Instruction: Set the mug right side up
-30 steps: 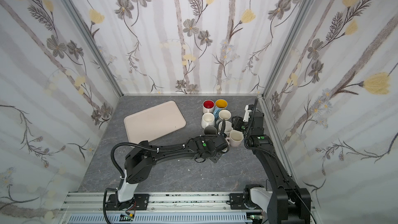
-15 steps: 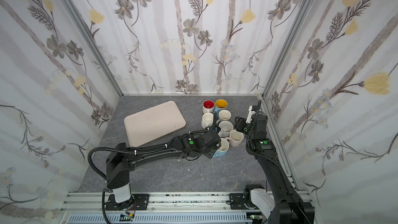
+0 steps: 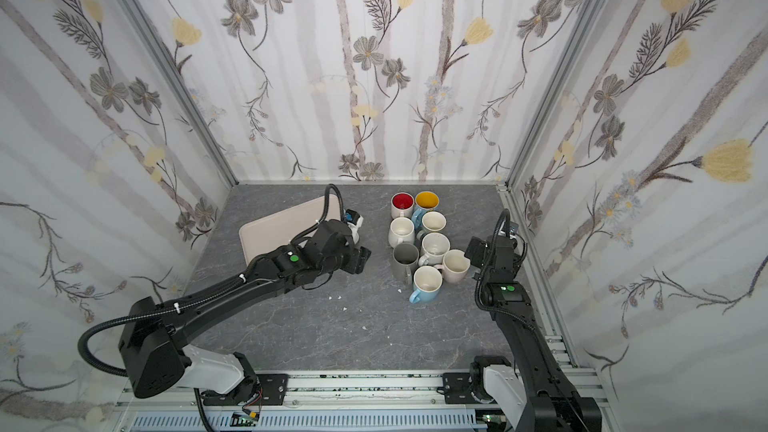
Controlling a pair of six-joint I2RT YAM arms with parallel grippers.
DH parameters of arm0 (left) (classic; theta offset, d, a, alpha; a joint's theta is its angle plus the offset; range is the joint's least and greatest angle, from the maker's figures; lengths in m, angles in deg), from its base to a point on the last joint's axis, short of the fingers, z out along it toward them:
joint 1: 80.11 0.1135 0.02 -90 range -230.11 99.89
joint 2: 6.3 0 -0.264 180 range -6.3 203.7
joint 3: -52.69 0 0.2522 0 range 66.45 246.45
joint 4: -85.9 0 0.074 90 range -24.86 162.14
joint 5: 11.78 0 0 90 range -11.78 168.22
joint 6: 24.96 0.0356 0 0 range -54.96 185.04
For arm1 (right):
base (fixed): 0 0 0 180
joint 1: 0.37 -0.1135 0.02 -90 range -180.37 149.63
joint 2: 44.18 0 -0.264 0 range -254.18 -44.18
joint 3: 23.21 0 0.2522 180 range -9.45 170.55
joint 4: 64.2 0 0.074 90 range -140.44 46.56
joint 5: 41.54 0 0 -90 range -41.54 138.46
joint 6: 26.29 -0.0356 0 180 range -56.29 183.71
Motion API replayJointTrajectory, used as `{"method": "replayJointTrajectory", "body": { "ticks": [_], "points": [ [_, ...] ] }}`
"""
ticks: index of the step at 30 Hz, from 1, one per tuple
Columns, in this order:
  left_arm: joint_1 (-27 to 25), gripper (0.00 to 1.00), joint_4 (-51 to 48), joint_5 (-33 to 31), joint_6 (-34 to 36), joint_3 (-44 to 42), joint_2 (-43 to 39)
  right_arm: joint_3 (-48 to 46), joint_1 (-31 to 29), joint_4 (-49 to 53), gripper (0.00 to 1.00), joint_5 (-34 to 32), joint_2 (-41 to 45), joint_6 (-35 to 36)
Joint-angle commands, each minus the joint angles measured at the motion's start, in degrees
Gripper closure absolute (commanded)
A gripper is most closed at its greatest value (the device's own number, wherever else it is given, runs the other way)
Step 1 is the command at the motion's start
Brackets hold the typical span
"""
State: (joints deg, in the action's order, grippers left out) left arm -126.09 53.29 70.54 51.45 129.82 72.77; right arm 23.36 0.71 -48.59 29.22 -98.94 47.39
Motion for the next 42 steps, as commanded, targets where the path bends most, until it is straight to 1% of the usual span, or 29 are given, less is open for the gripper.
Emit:
{"method": "replayJointTrajectory", "body": {
  "ticks": [1, 4, 6, 10, 12, 15, 18, 23, 30, 33, 35, 38, 40, 42],
  "points": [
    [4.9, 0.23, 7.4, 2.8, 2.4, -4.7, -5.7, -2.8, 4.0, -8.9, 0.00, -1.9, 0.2, 2.5],
    [10.9, 0.16, 11.5, 3.6, 3.1, -10.0, -11.9, -6.3, 8.0, -14.9, 0.01, 4.7, 0.1, 3.4],
    [15.9, 0.15, 13.9, 5.5, 3.1, -13.1, -15.0, -9.1, 9.9, -19.7, 0.00, 8.4, 0.0, 3.1],
    [26.1, 0.12, 17.1, 10.3, 2.5, -17.5, -18.2, -16.5, 10.3, -32.3, 0.00, 12.5, -0.1, 5.0],
    [31.0, 0.08, 18.5, 12.4, 1.8, -19.4, -18.9, -19.5, 10.3, -38.0, 0.00, 13.6, -0.6, 5.6],
    [36.4, 0.00, 21.7, 14.5, 1.4, -22.2, -20.0, -21.4, 10.3, -43.1, 0.00, 16.8, -2.2, 6.8],
    [39.8, 0.00, 26.7, 14.6, 1.8, -25.8, -21.4, -22.6, 10.3, -47.9, 0.01, 21.9, -4.2, 8.3],
    [44.3, 0.00, 30.8, 13.3, 0.9, -28.2, -20.2, -25.8, 10.2, -57.2, 0.00, 24.2, -6.8, 9.4],
    [49.5, 0.00, 36.5, 11.8, -0.6, -32.4, -17.2, -27.2, 10.3, -65.1, 0.00, 26.1, -12.6, 10.5],
    [50.8, 0.00, 39.5, 11.2, 0.5, -34.8, -16.6, -27.2, 10.3, -66.8, 0.00, 27.7, -13.6, 11.1],
    [51.3, 0.00, 42.1, 10.1, 1.0, -36.6, -16.6, -27.2, 10.3, -67.3, 0.00, 30.4, -13.8, 11.8],
    [51.7, 0.00, 47.9, 8.5, 1.3, -40.3, -16.0, -28.3, 10.3, -71.3, 0.01, 33.9, -14.7, 11.8],
    [51.6, 0.00, 53.0, 8.2, 1.7, -42.7, -14.0, -28.3, 9.9, -72.0, 0.00, 35.5, -15.2, 12.4],
    [51.7, 0.00, 57.0, 8.4, 2.2, -44.0, -11.5, -28.0, 8.9, -72.4, 0.00, 35.8, -15.7, 13.3]
  ]
}}
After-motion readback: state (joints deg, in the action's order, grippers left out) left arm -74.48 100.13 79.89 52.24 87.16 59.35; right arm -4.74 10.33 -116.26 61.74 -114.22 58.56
